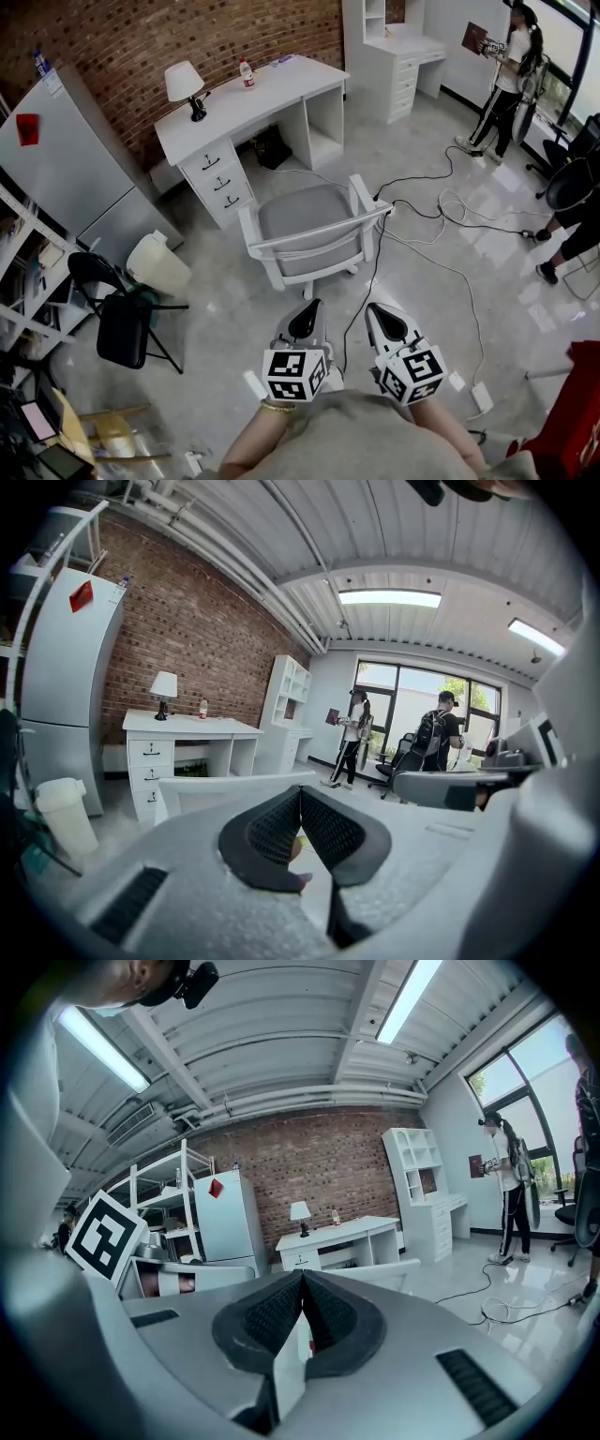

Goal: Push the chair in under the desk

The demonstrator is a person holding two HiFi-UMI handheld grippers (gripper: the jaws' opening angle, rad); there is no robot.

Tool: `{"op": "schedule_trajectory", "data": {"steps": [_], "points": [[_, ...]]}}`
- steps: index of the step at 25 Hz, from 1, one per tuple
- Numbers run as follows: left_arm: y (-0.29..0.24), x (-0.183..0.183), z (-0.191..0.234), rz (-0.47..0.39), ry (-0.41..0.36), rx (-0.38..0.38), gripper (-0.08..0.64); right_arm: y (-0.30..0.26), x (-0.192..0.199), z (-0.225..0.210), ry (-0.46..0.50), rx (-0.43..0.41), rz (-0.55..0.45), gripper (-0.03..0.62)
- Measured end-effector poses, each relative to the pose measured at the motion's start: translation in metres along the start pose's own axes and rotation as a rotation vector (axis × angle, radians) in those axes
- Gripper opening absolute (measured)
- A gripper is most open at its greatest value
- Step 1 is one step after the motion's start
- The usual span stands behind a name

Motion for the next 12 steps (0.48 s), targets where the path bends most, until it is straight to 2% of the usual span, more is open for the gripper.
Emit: {"op": "schedule_trajectory", "data": {"steps": [12], "points": [[-0.041,-0.012,0.049,0.007,0.013,-0.001,0.011,-0.065,-0.016,-0.009,0.015,0.002,0.018,0.008]]}}
Point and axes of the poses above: the fingertips, and each gripper's own axes: y backward along the fingers, z to its left, x out of its underside, the point moved 4 cm from there along y, backward along the fingers, and after that the axes turned 10 degrees about -y, right-handed, at the moved point
